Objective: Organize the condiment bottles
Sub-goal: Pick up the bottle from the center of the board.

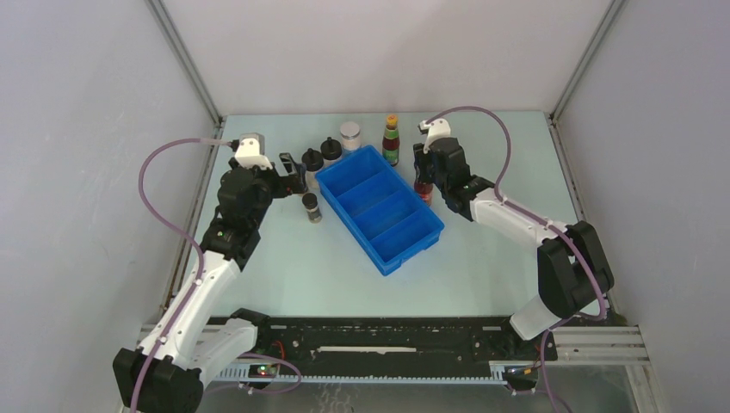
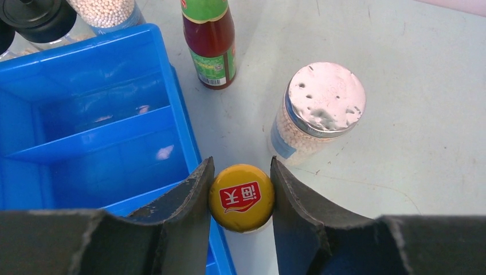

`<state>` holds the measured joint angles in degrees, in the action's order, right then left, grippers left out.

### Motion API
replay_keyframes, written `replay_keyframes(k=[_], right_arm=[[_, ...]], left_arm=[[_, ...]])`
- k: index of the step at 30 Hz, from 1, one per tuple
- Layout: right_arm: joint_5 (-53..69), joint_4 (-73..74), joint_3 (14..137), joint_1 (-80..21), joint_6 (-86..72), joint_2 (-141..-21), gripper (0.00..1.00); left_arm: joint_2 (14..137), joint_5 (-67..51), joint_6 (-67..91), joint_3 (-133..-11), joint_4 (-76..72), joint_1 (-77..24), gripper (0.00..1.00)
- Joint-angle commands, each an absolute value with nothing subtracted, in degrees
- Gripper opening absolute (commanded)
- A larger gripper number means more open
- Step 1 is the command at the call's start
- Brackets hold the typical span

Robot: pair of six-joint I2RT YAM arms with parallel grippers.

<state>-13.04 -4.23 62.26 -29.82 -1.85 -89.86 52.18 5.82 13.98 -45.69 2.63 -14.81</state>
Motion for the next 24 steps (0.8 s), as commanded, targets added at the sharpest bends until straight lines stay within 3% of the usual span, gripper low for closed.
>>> replay_keyframes(k=[1,24], right_arm=[[-14.5,-8.44,67.21,-30.17,-0.13,-85.87,0.0],[-15.82,-8.27,72.55,-30.67,2.93,-83.45,0.0]], left_arm=[[51.09,5.86,13.45,-44.2,0.83,-14.5,0.96],[51.48,5.51,13.54,-43.95,0.58,-14.74,0.95]])
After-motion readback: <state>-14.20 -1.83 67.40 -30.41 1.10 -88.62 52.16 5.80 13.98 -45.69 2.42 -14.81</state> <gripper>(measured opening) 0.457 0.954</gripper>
